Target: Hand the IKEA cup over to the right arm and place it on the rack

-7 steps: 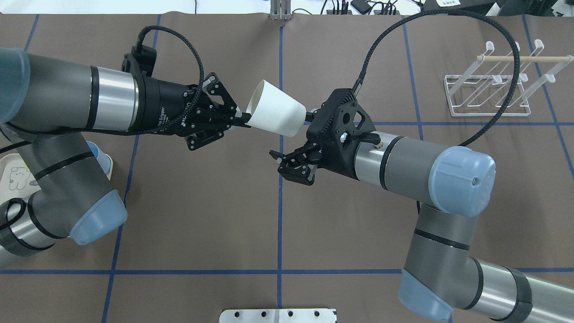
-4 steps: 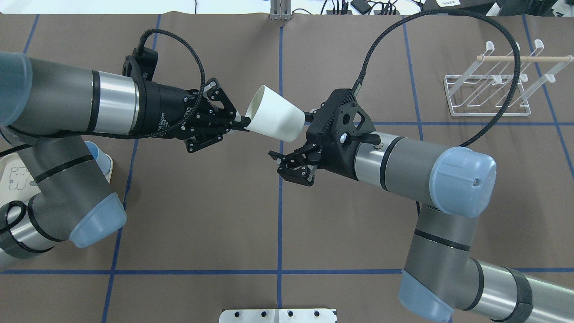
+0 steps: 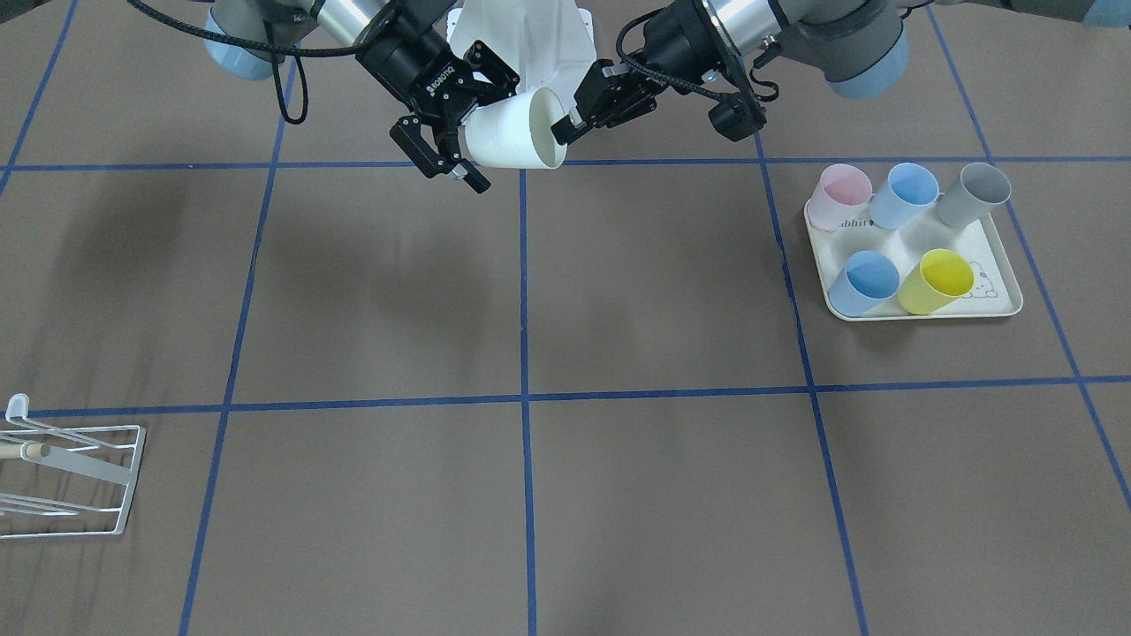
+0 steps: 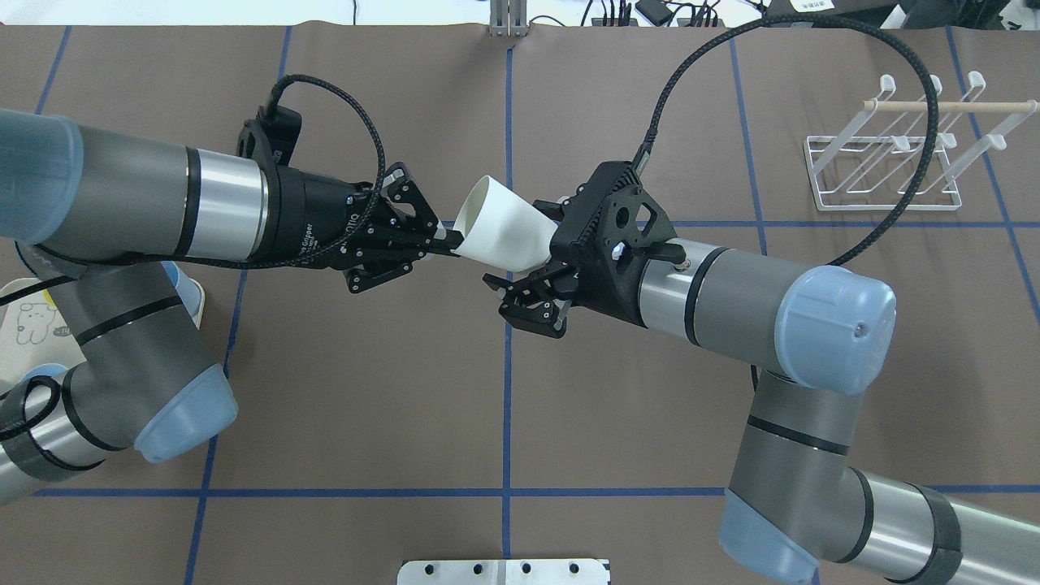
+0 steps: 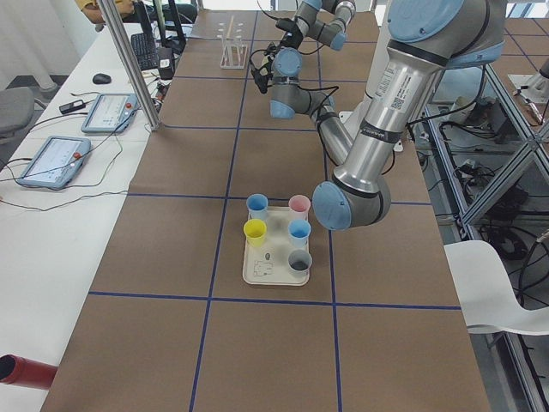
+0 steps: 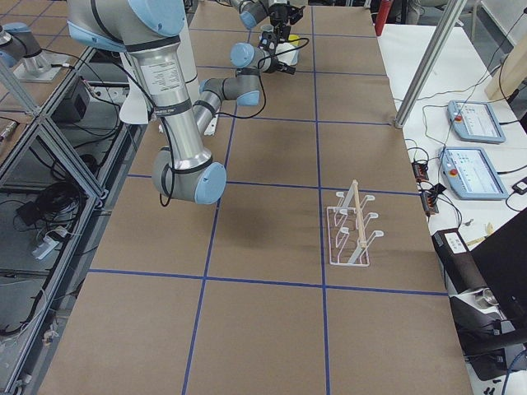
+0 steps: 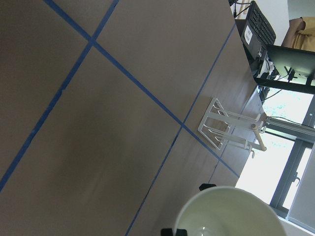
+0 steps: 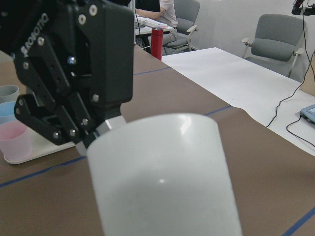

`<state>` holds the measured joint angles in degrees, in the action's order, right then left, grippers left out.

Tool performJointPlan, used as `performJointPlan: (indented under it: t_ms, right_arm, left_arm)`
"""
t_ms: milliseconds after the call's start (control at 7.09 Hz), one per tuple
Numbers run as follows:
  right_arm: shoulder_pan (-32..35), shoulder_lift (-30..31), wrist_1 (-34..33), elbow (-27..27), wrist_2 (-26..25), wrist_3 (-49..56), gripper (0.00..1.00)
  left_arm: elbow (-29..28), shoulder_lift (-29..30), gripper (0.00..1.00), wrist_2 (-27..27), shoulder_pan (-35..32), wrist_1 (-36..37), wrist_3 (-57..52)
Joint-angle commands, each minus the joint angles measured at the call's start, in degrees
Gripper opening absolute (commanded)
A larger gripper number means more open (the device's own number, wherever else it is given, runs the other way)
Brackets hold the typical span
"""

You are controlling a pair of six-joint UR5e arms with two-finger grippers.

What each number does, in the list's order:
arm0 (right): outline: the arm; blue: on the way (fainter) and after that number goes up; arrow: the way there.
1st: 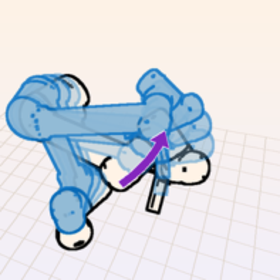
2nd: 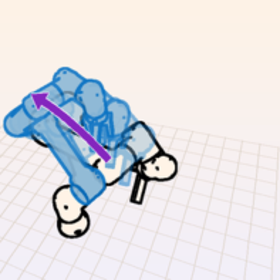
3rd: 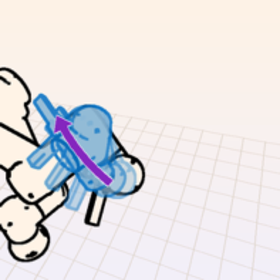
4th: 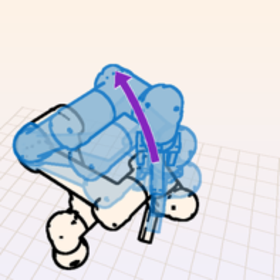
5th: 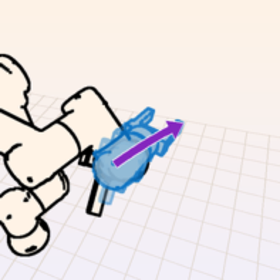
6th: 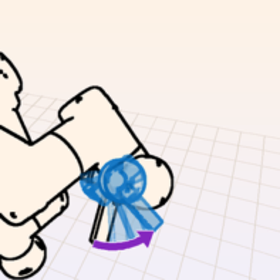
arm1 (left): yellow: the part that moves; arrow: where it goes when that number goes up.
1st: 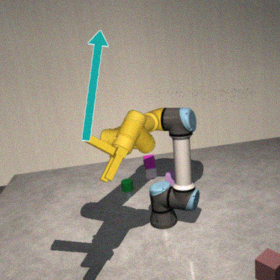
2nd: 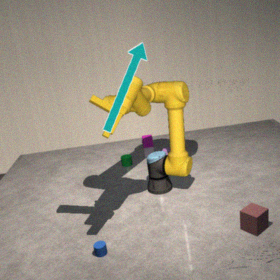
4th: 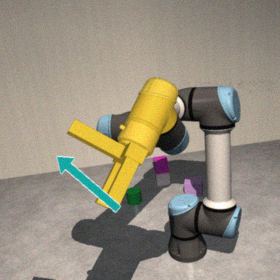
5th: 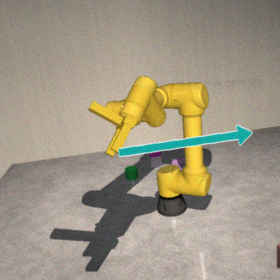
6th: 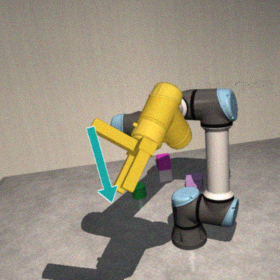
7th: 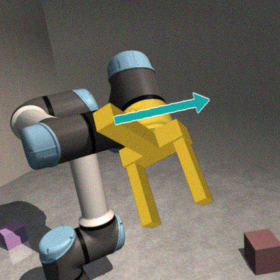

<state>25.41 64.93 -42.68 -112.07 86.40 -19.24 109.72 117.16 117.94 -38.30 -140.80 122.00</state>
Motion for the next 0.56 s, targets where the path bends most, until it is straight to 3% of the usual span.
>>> performJointPlan:
  t_ms: [0,423]
  right_arm:
    - [0.1,0.0,0.1,-0.1,0.0,0.1,0.98]
    - [0.1,0.0,0.1,0.0,0.3,0.3,0.94]
  left_arm:
    - [-0.1,0.0,0.00,-0.1,0.2,0.0,0.0]
    - [-0.4,-0.1,0.00,-0.4,0.2,0.2,-1.7]
